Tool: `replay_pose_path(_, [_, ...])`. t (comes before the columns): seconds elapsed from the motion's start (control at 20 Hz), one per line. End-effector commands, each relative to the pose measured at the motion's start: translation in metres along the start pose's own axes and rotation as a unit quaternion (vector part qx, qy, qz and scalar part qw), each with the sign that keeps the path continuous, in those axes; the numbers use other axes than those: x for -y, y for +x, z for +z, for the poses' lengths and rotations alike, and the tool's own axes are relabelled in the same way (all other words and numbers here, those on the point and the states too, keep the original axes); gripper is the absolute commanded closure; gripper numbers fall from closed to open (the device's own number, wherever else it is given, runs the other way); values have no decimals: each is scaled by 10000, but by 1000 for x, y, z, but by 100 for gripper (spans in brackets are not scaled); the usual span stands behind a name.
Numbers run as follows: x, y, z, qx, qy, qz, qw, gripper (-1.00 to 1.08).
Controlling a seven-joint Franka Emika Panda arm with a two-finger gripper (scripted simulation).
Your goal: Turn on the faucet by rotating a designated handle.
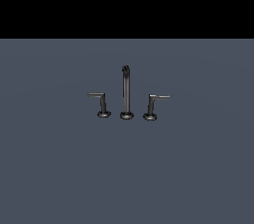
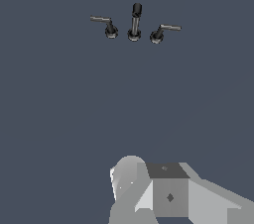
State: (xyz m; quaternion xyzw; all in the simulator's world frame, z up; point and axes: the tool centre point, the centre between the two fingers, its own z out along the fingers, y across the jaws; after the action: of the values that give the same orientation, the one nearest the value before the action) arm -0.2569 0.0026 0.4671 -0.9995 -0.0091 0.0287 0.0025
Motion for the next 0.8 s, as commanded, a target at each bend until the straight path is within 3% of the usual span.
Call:
replay_pose_path(0.0, [0, 0, 0, 0, 0, 0, 10000, 108])
replay_pose_path(0.75, [25, 11, 25, -13, 18, 588, 9983, 108])
